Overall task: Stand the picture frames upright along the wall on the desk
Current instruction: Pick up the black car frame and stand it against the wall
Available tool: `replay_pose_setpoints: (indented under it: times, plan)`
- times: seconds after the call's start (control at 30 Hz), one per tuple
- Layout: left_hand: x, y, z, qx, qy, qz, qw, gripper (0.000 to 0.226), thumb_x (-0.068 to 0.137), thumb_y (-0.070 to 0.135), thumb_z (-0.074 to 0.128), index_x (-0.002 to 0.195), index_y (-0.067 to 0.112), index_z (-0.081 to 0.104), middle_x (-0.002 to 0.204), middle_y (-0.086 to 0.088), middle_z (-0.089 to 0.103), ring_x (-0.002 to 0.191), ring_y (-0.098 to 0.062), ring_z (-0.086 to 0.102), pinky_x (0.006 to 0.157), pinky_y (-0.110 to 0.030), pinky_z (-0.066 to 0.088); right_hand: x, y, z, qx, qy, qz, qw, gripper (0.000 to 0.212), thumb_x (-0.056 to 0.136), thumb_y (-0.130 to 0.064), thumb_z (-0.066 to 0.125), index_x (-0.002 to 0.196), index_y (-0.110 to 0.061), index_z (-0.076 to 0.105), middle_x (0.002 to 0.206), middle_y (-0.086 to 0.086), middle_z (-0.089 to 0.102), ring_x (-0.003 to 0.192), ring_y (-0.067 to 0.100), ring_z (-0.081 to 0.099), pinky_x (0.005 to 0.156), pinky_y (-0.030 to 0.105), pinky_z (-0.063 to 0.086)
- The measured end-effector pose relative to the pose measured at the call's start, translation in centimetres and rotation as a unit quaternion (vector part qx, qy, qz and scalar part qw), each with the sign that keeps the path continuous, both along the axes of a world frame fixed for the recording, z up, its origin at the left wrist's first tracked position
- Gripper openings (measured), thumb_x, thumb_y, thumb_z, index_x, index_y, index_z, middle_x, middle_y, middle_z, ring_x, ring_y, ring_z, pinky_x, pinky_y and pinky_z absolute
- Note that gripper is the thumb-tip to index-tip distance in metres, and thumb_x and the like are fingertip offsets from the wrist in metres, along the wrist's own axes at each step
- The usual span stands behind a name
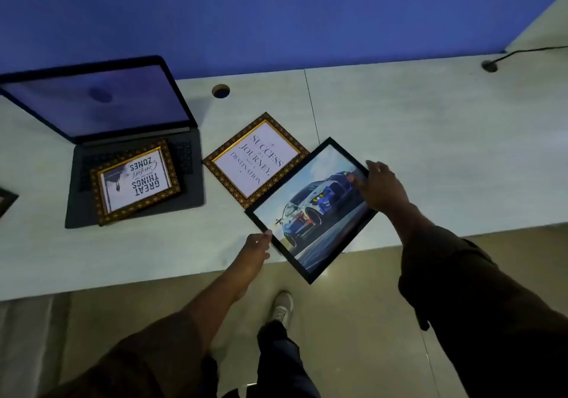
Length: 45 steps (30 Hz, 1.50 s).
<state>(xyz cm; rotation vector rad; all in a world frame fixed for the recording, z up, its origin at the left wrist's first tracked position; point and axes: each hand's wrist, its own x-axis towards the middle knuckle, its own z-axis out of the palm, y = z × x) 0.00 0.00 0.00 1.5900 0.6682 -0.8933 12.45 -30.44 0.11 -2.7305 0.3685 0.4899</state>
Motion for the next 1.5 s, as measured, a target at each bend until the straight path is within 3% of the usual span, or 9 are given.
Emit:
replay_pose_setpoints:
  times: [0.17, 0.3, 0.67, 0.8, 0.9, 1.0, 1.27, 1.4, 1.5]
  plan:
    - [0.2, -1.8, -0.4, -0.034, 0.013, 0.129, 0.991, 0.033, 0.105, 0.024, 0.041, 0.137, 0.016, 0.049, 0.14, -0.011, 0.058, 0.117, -0.021, 0.059, 0.108, -0.038, 0.038, 1.7, 0.1, -1.4, 0.046, 0.052, -0.054, 0.996, 0.079, 0.087, -0.068, 0.049, 0.145, -0.015, 0.041, 0.141, 0.027, 0.05, 0.128, 0.047, 0.052, 0.105, 0.056, 0.045]
    - [-0.1, -2.0, -0.4, -0.057, 0.047, 0.219, 0.973, 0.024, 0.107, 0.025, 0.039, 0.113, 0.017, 0.062, 0.118, -0.008, 0.065, 0.112, -0.024, 0.062, 0.11, -0.038, 0.038, 1.5, 1.1, -1.6, -0.002, 0.048, -0.074, 0.996, 0.083, 0.085, -0.074, 0.049, 0.142, -0.014, 0.045, 0.135, 0.024, 0.051, 0.127, 0.046, 0.049, 0.103, 0.056, 0.045]
    - [-2.2, 0.4, -0.2, -0.001, 0.04, 0.302, 0.952, 0.011, 0.107, 0.022, 0.045, 0.104, 0.013, 0.051, 0.088, 0.001, 0.059, 0.079, -0.014, 0.057, 0.064, -0.027, 0.044, -3.5, 5.0, -0.9, 0.111, 0.037, -0.185, 0.976, 0.08, 0.088, -0.081, 0.028, 0.114, -0.011, 0.057, 0.109, 0.015, 0.068, 0.1, 0.038, 0.065, 0.092, 0.052, 0.053]
    - [-2.4, 4.4, 0.4, 0.03, -0.019, 0.318, 0.947, 0.027, 0.106, 0.021, 0.045, 0.123, 0.005, 0.058, 0.099, -0.006, 0.066, 0.09, -0.023, 0.064, 0.074, -0.029, 0.049, -3.8, 9.4, 1.7, 0.155, 0.006, -0.181, 0.971, 0.072, 0.093, -0.075, 0.031, 0.112, -0.011, 0.057, 0.107, 0.015, 0.068, 0.098, 0.035, 0.066, 0.089, 0.05, 0.055]
    - [-2.5, 9.3, 1.5, 0.025, -0.062, 0.356, 0.932, 0.018, 0.105, 0.02, 0.046, 0.117, 0.012, 0.057, 0.104, -0.008, 0.066, 0.085, -0.019, 0.063, 0.069, -0.029, 0.051, -3.5, 14.2, 3.9, 0.187, -0.027, -0.158, 0.969, 0.067, 0.098, -0.068, 0.033, 0.109, -0.009, 0.061, 0.106, 0.015, 0.068, 0.098, 0.034, 0.065, 0.089, 0.047, 0.053]
    - [-2.5, 14.8, 2.9, 0.006, -0.094, 0.41, 0.907, 0.014, 0.103, 0.023, 0.051, 0.114, 0.015, 0.053, 0.11, -0.015, 0.066, 0.094, -0.03, 0.066, 0.087, -0.048, 0.058, -3.6, 19.5, 5.9, 0.216, -0.052, -0.131, 0.966, 0.061, 0.103, -0.059, 0.034, 0.112, -0.008, 0.064, 0.112, 0.013, 0.068, 0.104, 0.031, 0.062, 0.09, 0.04, 0.047]
    - [-5.6, 34.8, 9.4, 0.113, -0.288, 0.493, 0.813, 0.007, 0.093, 0.024, 0.064, 0.088, 0.025, 0.06, 0.089, -0.008, 0.063, 0.083, -0.024, 0.06, 0.079, -0.041, 0.052, -3.7, 37.9, 12.7, 0.273, -0.128, 0.049, 0.952, 0.048, 0.107, -0.047, 0.037, 0.096, -0.012, 0.068, 0.098, 0.013, 0.071, 0.092, 0.033, 0.063, 0.079, 0.038, 0.046]
    - [-5.9, 43.2, 13.8, 0.139, -0.351, 0.514, 0.77, 0.007, 0.097, 0.021, 0.063, 0.097, 0.014, 0.062, 0.088, -0.002, 0.066, 0.08, -0.017, 0.063, 0.072, -0.032, 0.055, -2.8, 45.5, 16.5, 0.279, -0.156, 0.151, 0.935, 0.045, 0.107, -0.041, 0.042, 0.107, -0.01, 0.074, 0.112, 0.017, 0.074, 0.105, 0.037, 0.065, 0.09, 0.037, 0.048]
    - [-5.1, 49.6, 17.2, 0.179, -0.372, 0.535, 0.737, 0.017, 0.097, 0.023, 0.064, 0.109, 0.012, 0.067, 0.096, -0.003, 0.071, 0.086, -0.019, 0.066, 0.08, -0.035, 0.057, -1.9, 51.3, 19.5, 0.266, -0.177, 0.22, 0.922, 0.053, 0.108, -0.041, 0.039, 0.098, 0.0, 0.072, 0.103, 0.02, 0.072, 0.092, 0.034, 0.064, 0.086, 0.039, 0.05]
